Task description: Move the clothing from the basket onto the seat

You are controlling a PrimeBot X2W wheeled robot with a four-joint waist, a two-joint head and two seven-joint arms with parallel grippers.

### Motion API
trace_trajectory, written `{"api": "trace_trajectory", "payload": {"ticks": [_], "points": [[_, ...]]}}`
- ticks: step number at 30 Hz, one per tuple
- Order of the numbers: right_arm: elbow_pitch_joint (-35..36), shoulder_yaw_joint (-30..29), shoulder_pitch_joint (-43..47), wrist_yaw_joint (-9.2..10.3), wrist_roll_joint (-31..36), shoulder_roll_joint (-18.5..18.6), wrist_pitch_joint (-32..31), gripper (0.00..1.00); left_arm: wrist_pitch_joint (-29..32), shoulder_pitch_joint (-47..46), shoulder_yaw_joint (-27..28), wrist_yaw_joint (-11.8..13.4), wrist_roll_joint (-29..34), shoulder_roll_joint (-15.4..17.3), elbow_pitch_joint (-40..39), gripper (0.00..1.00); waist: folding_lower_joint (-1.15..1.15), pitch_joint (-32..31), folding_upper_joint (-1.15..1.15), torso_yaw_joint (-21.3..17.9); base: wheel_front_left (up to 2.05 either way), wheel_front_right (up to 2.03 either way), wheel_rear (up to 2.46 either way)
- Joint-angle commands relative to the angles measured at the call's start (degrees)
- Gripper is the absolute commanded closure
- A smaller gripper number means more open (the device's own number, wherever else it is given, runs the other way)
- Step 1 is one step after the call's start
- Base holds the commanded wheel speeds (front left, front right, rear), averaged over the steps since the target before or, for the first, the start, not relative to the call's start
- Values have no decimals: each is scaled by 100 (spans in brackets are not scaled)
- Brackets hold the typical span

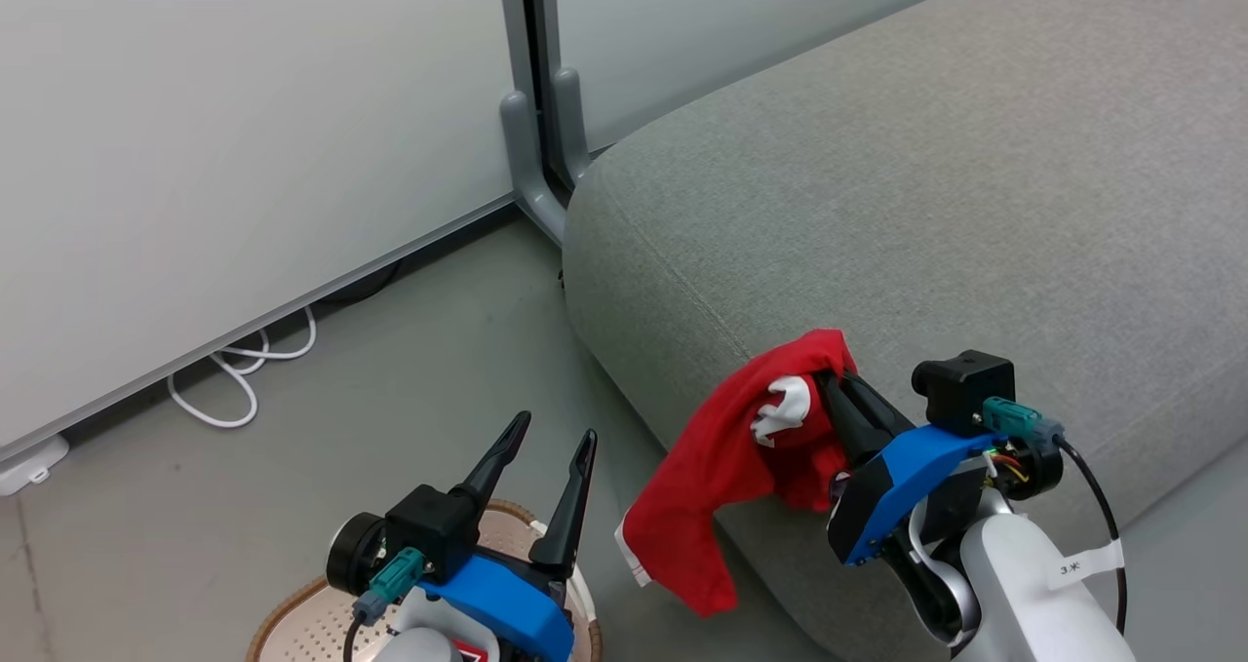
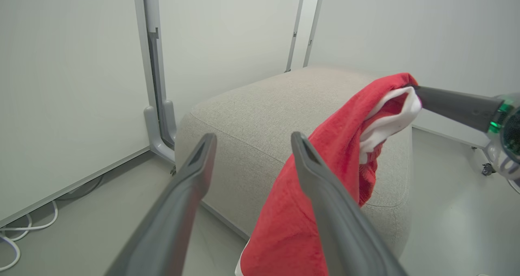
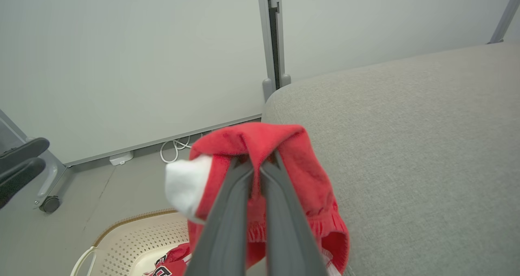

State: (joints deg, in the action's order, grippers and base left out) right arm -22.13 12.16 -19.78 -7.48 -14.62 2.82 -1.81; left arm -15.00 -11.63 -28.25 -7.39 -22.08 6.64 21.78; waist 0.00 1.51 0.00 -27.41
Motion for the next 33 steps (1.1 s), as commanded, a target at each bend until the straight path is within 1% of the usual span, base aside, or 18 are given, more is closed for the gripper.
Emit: {"api": "trace_trajectory", "payload": {"ticks": [1,9,20,25,30,33], "points": [[38,-10,43,-3,46,13,-1,100,-27,-12,31,-13,41,-6,-25,0,0,-1,0,-51,0,0,0],[97,-54,138,-3,46,13,-31,100,-27,-13,5,-13,55,-28,-22,0,0,-8,0,-120,0,0,0],[121,-207,132,-3,-16,13,-9,100,-27,-39,-53,-12,35,16,-44,0,0,109,0,95,0,0,0],[68,-384,-349,-3,215,14,1,100,-27,-118,-19,-12,73,82,-94,0,0,302,0,167,0,0,0],[-15,-939,-1118,-3,694,13,-87,100,-28,-271,-83,-12,118,153,-146,0,0,584,0,325,0,0,0],[-50,-1286,-1658,-3,899,148,-201,100,-28,-415,-141,-12,174,215,-210,0,0,846,0,450,0,0,0]]}}
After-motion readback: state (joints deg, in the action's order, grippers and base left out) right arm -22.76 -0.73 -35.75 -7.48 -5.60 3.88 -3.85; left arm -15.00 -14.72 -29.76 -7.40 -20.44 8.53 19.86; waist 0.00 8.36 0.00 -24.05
